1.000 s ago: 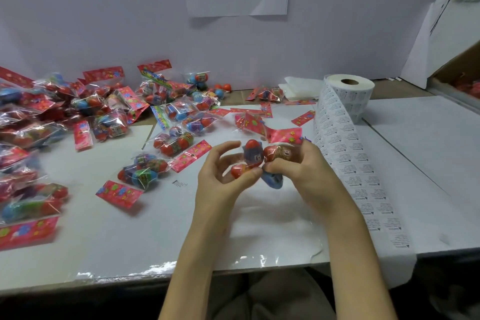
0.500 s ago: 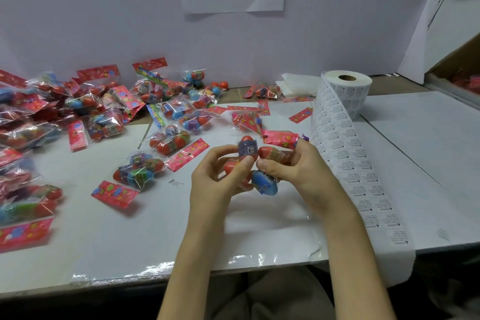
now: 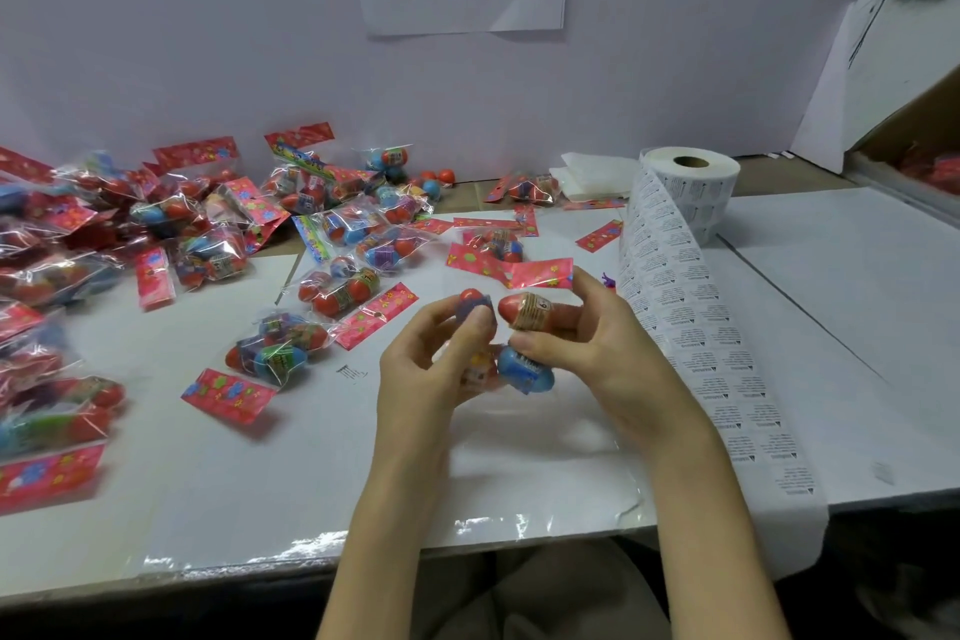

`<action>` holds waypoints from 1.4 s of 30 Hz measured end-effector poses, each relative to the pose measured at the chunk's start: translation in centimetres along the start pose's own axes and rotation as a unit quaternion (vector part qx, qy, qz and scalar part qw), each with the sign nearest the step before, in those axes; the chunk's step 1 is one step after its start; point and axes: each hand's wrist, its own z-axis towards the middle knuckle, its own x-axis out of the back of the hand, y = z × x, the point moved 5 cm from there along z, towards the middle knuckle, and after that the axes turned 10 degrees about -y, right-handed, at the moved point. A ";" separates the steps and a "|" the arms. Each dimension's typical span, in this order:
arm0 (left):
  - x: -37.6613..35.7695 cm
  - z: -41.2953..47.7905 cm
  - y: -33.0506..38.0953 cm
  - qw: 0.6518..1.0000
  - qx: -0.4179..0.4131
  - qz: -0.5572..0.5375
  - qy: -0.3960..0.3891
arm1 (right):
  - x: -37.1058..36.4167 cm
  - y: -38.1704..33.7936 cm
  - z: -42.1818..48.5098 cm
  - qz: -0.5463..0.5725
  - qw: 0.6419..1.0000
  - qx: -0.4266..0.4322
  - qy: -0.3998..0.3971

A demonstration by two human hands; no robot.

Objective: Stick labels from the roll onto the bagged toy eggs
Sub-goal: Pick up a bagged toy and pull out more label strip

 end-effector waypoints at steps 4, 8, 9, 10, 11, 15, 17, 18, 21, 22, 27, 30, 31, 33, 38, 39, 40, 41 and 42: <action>0.1 0.0 -0.2 1.000 0.018 0.009 0.005 | 0.0 -0.1 -0.3 -0.026 0.999 -0.027 -0.020; 0.4 0.0 -0.1 0.999 0.006 0.029 0.029 | -0.8 -0.4 -0.4 -0.032 0.998 -0.041 -0.030; 0.4 0.0 -0.1 0.999 0.003 0.029 0.033 | -0.9 -0.5 -0.3 -0.037 0.998 -0.042 -0.020; 0.4 0.0 0.0 0.999 -0.001 0.030 0.033 | -0.9 -0.5 -0.2 -0.036 0.998 -0.042 -0.003; 0.4 0.0 0.0 0.999 -0.005 0.031 0.033 | -0.9 -0.5 -0.1 -0.031 0.998 -0.043 0.015; 0.6 0.1 -0.1 0.998 -0.010 0.040 0.046 | -0.9 0.0 0.3 -0.021 0.998 -0.050 0.038; 0.8 0.2 -0.3 0.998 -0.004 0.045 0.054 | -0.7 0.1 0.4 -0.018 0.998 -0.040 0.051; 0.8 0.2 -0.4 0.997 0.001 0.048 0.056 | -0.7 0.2 0.5 -0.012 0.998 -0.035 0.060; 0.7 0.2 -0.5 0.997 0.015 0.057 0.057 | -0.5 0.4 0.5 -0.020 0.996 -0.032 0.082; 0.7 0.2 -0.5 0.997 0.018 0.058 0.057 | -0.5 0.4 0.5 -0.024 0.995 -0.032 0.086; 0.2 0.2 -0.6 0.997 0.042 0.045 0.039 | -0.2 0.1 0.4 -0.061 0.991 -0.021 0.116; 0.0 0.2 -0.6 0.998 0.050 0.026 0.037 | -0.1 -0.1 0.4 -0.075 0.989 -0.010 0.127; 0.1 0.1 -0.6 0.998 0.050 0.020 0.039 | -0.2 -0.2 0.3 -0.078 0.989 -0.005 0.127; 0.2 0.1 -0.6 0.998 0.049 0.009 0.044 | -0.4 -0.4 0.3 -0.086 0.988 0.004 0.125; 0.6 0.0 -0.3 0.997 0.036 -0.018 0.061 | -0.6 0.0 0.3 -0.043 0.996 -0.035 0.067; 0.7 0.0 -0.3 0.997 0.035 -0.023 0.064 | -0.6 0.1 0.4 -0.047 0.996 -0.042 0.056; 0.7 0.0 -0.4 0.997 0.035 -0.027 0.065 | -0.6 0.1 0.4 -0.054 0.996 -0.044 0.050; 0.7 0.0 -0.4 0.997 0.035 -0.028 0.065 | -0.6 0.1 0.4 -0.057 0.996 -0.043 0.048; 0.7 0.0 -0.4 0.997 0.034 -0.027 0.064 | -0.6 0.1 0.4 -0.055 0.997 -0.042 0.047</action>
